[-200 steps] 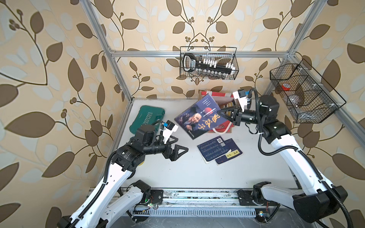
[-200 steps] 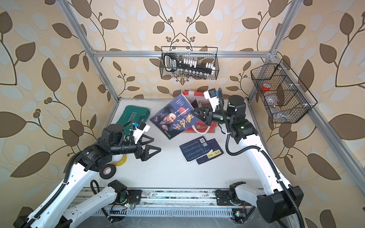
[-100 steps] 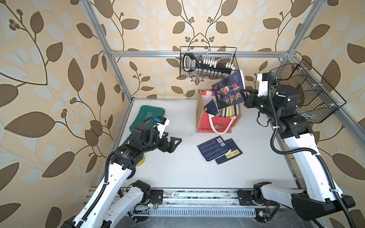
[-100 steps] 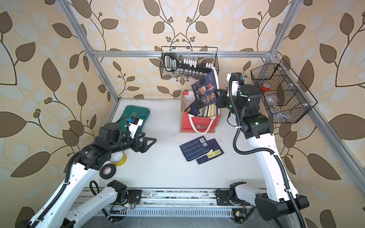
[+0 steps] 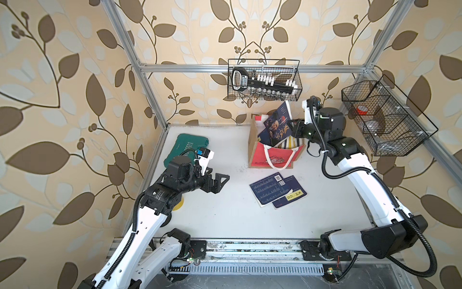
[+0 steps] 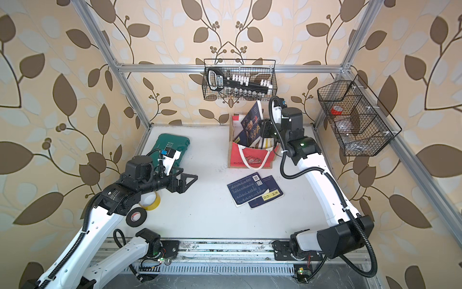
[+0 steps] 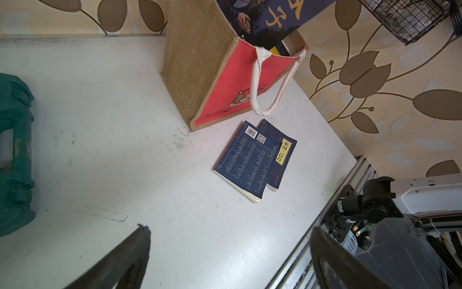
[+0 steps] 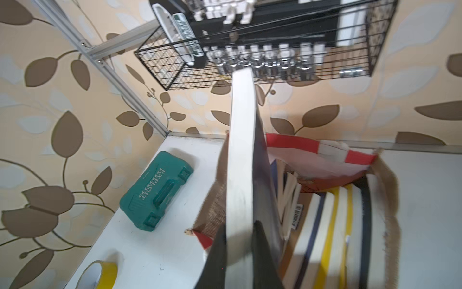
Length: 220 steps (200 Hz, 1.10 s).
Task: Put the books into the canvas bag
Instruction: Place the book in the canvas bag.
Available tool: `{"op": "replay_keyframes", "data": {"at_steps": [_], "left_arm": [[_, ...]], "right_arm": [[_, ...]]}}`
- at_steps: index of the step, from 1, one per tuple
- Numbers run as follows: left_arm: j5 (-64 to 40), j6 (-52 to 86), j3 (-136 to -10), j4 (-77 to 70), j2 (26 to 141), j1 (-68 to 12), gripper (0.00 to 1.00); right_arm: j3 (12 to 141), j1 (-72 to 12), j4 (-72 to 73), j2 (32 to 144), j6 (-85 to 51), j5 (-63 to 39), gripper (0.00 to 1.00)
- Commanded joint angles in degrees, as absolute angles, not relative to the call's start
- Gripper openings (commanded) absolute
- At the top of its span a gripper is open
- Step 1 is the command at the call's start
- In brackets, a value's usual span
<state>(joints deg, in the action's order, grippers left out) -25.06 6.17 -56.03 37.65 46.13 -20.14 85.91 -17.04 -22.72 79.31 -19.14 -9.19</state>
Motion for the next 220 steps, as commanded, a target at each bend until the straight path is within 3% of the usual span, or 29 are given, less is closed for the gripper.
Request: {"op": "replay_keyframes", "data": {"at_steps": [1, 76, 158, 220], "left_arm": [[-25.22, 6.41, -55.72, 36.06, 45.79, -19.42, 0.99], [-25.21, 6.41, -55.51, 35.94, 45.2, -19.42, 0.99], [-24.96, 6.42, -55.63, 35.86, 45.27, -19.25, 0.99], [-24.79, 6.42, -55.44, 35.95, 45.12, -19.16, 0.99]], "right_arm": [[85.51, -20.64, -17.3, 80.64, -21.79, -9.32, 0.0], [86.97, -24.26, -13.82, 87.18, -27.13, -10.99, 0.0], [98.99, -27.71, -18.22, 87.96, -21.01, -10.18, 0.0], [94.12, -26.41, -15.89, 87.61, -25.93, -12.17, 0.0]]}}
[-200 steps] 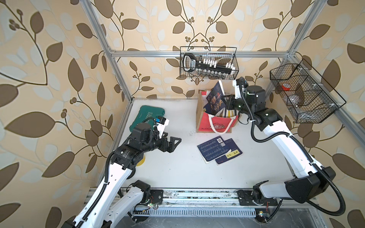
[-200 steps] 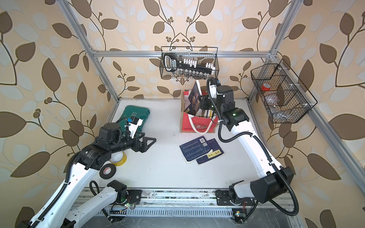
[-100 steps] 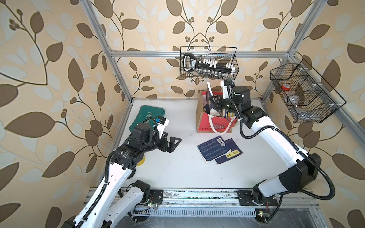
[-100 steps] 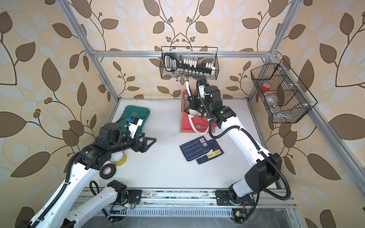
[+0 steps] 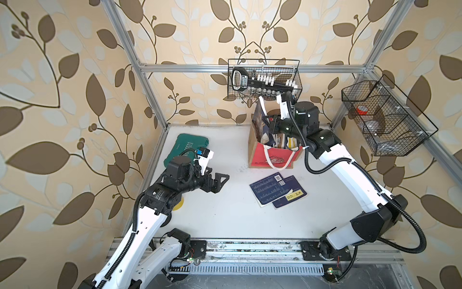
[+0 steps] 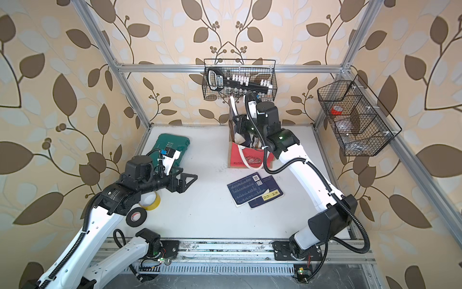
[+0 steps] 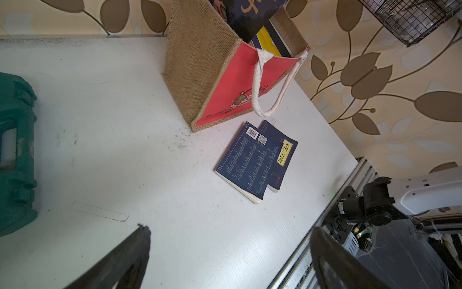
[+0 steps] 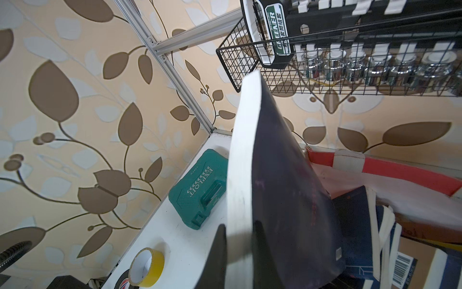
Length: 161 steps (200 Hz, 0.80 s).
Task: Put the books into the canvas bag
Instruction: Place the book in the canvas bag.
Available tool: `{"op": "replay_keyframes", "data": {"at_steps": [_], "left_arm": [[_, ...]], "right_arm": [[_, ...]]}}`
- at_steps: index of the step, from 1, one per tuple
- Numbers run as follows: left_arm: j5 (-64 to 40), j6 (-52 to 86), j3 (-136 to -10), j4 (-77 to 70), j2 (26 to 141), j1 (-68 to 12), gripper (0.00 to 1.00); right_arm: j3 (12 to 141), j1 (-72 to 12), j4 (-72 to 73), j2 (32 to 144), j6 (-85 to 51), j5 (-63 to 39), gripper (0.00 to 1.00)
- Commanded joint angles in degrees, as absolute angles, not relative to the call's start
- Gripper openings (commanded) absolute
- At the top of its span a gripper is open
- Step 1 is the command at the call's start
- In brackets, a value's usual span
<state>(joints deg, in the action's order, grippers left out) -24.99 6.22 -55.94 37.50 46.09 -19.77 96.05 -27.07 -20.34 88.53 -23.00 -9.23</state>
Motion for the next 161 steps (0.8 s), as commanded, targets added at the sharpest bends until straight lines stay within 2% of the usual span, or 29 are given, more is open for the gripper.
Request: {"op": "replay_keyframes", "data": {"at_steps": [1, 29, 73, 134, 161], "left_arm": [[-24.79, 6.42, -55.45, 35.95, 45.11, -19.16, 0.99], [-24.78, 6.47, -55.42, 35.95, 45.09, -19.16, 0.99], [-24.65, 6.51, -55.33, 35.95, 45.09, -19.16, 0.99], [-24.35, 6.57, -55.46, 35.86, 45.34, -19.07, 0.99], [-24.6, 6.51, -55.49, 35.77, 45.6, -18.94, 0.99]], "right_arm": [[93.99, -26.26, -15.68, 87.57, -26.15, -12.41, 0.0], [87.13, -21.74, -9.38, 86.49, -33.39, -17.13, 0.0], [76.58, -17.87, -4.71, 86.7, -39.27, -16.99, 0.0], [71.52, -16.35, -8.73, 82.43, -36.98, -10.63, 0.0], [68.65, -14.56, -11.62, 78.96, -35.19, -10.93, 0.0]]}}
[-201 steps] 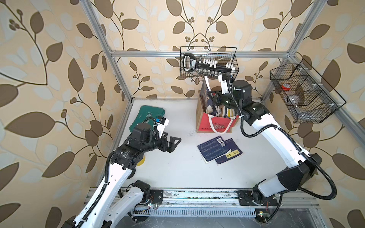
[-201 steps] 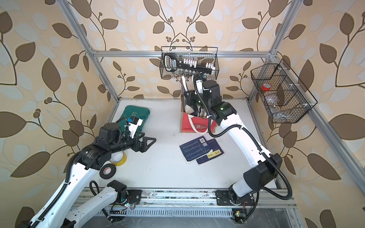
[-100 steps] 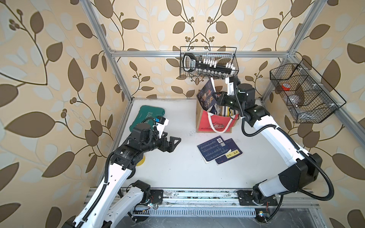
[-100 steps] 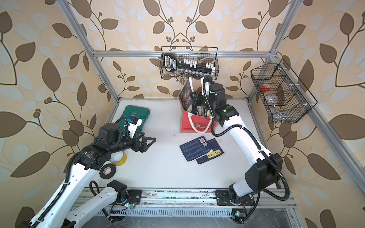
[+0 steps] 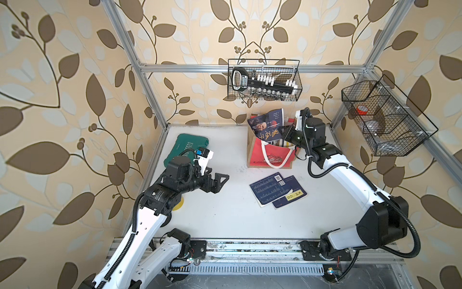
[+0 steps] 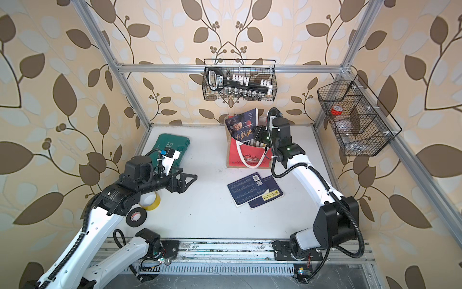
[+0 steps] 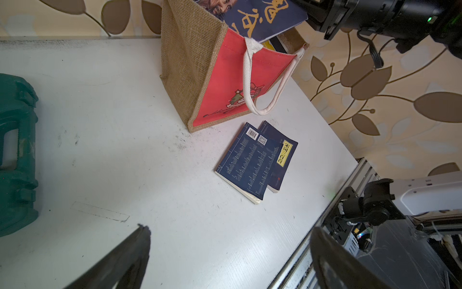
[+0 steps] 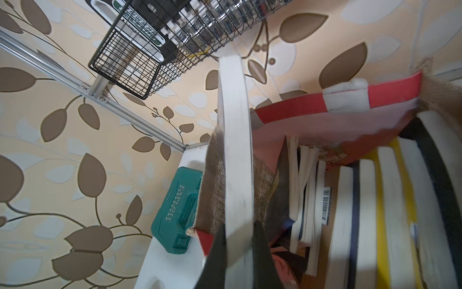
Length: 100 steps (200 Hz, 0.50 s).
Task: Put the books into the canvas bag
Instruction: Place the book in the canvas bag.
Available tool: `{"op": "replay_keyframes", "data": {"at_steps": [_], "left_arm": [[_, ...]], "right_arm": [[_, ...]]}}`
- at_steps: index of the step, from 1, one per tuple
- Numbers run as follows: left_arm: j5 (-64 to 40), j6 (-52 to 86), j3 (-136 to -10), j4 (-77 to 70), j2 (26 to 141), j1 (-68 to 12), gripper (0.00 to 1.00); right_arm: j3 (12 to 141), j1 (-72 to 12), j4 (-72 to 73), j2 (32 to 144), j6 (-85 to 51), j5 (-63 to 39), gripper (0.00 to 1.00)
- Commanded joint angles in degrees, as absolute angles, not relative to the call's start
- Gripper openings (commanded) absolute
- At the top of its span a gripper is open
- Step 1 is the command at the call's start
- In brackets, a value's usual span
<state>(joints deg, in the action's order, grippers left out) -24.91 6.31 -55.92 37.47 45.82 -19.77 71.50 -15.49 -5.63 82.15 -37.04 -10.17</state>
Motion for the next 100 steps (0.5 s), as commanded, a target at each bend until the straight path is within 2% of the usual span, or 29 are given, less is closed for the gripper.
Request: {"op": "replay_keyframes", "data": {"at_steps": [1, 49, 100], "left_arm": [[-24.6, 6.5, -55.56, 35.77, 45.61, -18.92, 0.99], [-25.45, 6.68, -55.64, 35.44, 45.69, -18.33, 0.99], [-25.36, 6.77, -55.38, 35.51, 45.02, -18.02, 0.99]], "right_arm": [[68.52, -14.53, -11.7, 78.77, -35.13, -11.0, 0.0], [67.53, -13.2, -14.32, 75.48, -32.98, -11.99, 0.0], [74.57, -16.63, -11.81, 85.34, -32.74, -17.55, 0.0]]}}
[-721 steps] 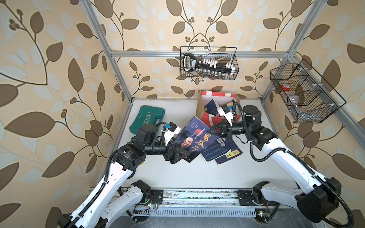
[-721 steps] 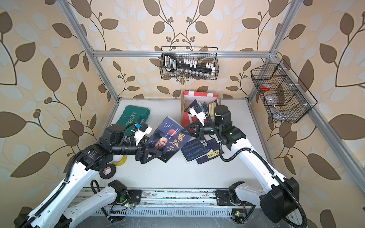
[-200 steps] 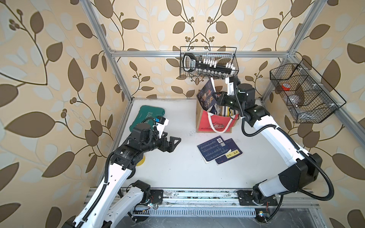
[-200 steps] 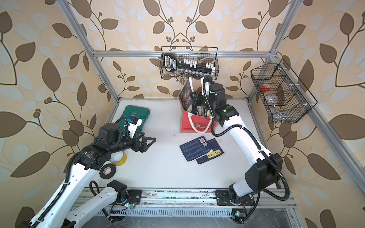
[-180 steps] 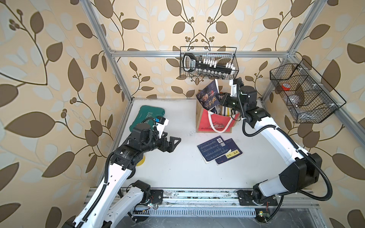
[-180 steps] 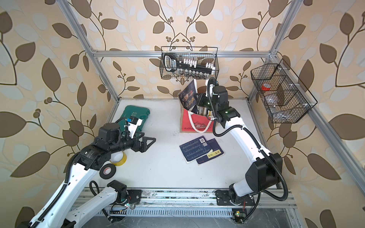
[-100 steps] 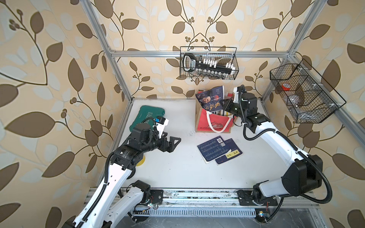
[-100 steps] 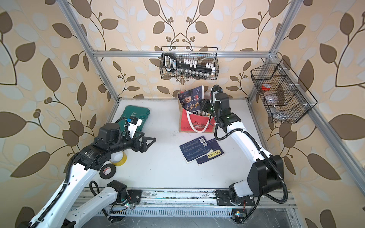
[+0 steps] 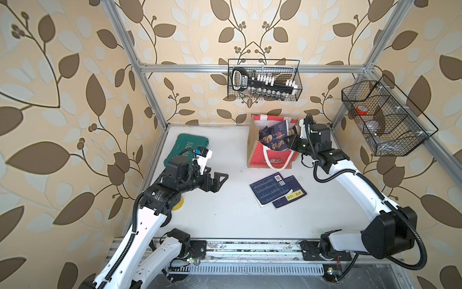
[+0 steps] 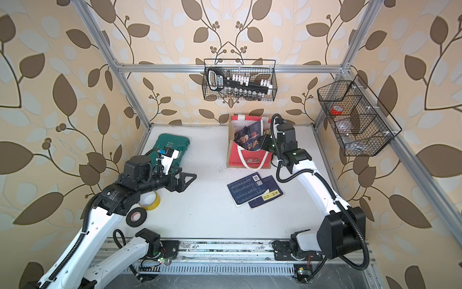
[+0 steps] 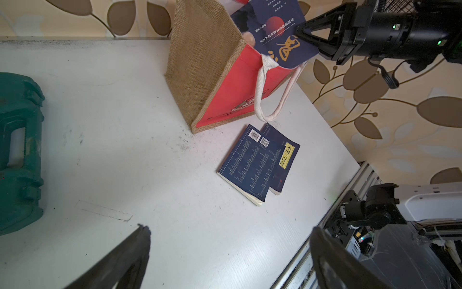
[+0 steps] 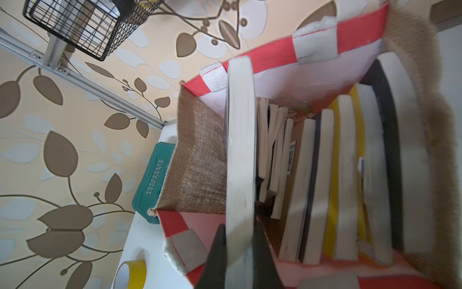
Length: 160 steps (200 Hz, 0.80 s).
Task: Put the books into the canvas bag
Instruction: Place the book in the canvas bag.
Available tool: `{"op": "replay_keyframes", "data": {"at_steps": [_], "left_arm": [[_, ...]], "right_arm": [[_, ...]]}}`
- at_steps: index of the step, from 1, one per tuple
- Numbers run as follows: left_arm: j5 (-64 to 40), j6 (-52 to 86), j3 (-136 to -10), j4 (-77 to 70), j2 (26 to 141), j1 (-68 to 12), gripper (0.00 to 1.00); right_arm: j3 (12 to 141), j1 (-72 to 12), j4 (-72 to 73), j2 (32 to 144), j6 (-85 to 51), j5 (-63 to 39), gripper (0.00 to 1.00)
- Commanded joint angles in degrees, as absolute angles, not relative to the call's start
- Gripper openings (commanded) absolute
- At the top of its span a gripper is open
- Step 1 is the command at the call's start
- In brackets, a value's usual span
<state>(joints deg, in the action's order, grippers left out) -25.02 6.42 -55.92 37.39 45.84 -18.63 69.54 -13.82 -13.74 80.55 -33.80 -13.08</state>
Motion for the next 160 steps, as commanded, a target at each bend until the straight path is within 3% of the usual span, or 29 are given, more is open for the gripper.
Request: {"op": "replay_keyframes", "data": {"at_steps": [1, 57, 136, 140, 152, 160], "left_arm": [[-25.34, 6.77, -55.38, 35.51, 45.01, -18.02, 0.99], [-24.62, 6.61, -55.37, 35.68, 44.39, -18.02, 0.99], [-24.87, 6.53, -55.46, 35.57, 44.96, -18.02, 0.99], [-24.87, 6.52, -55.39, 35.59, 45.0, -18.02, 0.99], [-24.94, 6.59, -55.37, 35.52, 45.08, -18.02, 0.99], [-25.11, 6.61, -55.37, 35.43, 45.3, -18.02, 0.99]], "right_arm": [[74.77, -16.75, -11.79, 85.65, -32.72, -17.52, 0.0], [80.94, -21.2, -11.46, 100.46, -34.9, -17.3, 0.0], [84.02, -22.86, -14.7, 104.76, -31.73, -18.97, 0.0], [83.76, -22.93, -14.54, 104.26, -31.71, -18.8, 0.04], [82.16, -22.96, -12.81, 101.49, -31.52, -17.36, 0.34], [81.5, -23.02, -12.25, 99.8, -31.13, -15.9, 0.48]]}}
